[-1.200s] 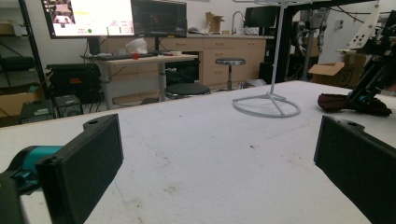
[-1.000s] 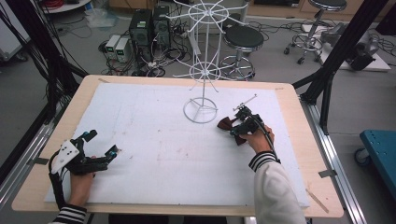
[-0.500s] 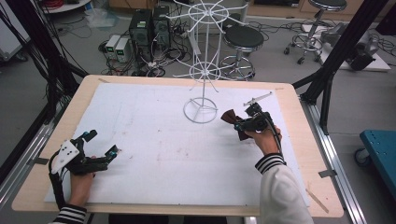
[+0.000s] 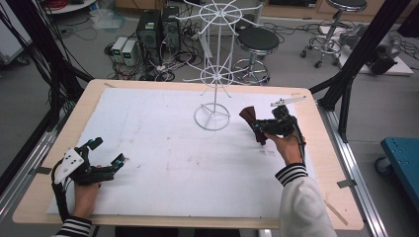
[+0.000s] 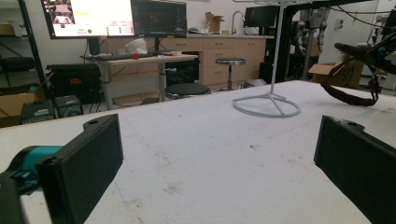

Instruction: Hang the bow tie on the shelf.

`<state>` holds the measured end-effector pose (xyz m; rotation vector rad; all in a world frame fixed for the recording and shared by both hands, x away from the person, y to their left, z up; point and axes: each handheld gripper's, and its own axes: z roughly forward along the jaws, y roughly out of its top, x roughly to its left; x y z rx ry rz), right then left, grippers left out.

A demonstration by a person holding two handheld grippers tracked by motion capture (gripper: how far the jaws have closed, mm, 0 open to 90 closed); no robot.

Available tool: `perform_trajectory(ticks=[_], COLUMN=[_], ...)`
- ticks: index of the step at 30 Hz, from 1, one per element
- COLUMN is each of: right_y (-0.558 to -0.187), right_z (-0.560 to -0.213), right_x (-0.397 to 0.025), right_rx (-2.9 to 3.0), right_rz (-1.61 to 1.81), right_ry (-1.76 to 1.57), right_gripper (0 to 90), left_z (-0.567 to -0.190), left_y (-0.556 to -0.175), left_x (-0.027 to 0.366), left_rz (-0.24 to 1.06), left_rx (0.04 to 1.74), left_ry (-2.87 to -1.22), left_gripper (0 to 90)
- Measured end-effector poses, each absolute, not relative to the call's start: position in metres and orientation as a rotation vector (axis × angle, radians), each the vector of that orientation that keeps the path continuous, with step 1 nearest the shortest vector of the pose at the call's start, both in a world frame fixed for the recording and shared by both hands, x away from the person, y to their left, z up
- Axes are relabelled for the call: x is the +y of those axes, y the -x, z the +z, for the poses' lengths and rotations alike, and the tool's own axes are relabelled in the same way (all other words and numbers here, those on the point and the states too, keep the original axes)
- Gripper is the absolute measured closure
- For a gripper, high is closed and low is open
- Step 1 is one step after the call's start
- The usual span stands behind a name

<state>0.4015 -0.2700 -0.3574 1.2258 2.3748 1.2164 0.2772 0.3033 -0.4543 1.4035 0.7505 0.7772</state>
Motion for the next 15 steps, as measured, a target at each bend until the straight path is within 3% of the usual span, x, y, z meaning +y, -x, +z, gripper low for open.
perform_trajectory(ticks=[15], right_y=[-0.388], right_z=[-0.338], right_x=[-0.284], right_rx=[2.196], right_rz=[1.378], right_ry=[-1.211], right_gripper=[77.2], left_z=[-0.454], left_y=[-0.277], left_x=[0.303], left_rz=[0.776], left_rx=[0.751], left_ry=[-1.404], left_gripper=[1.7])
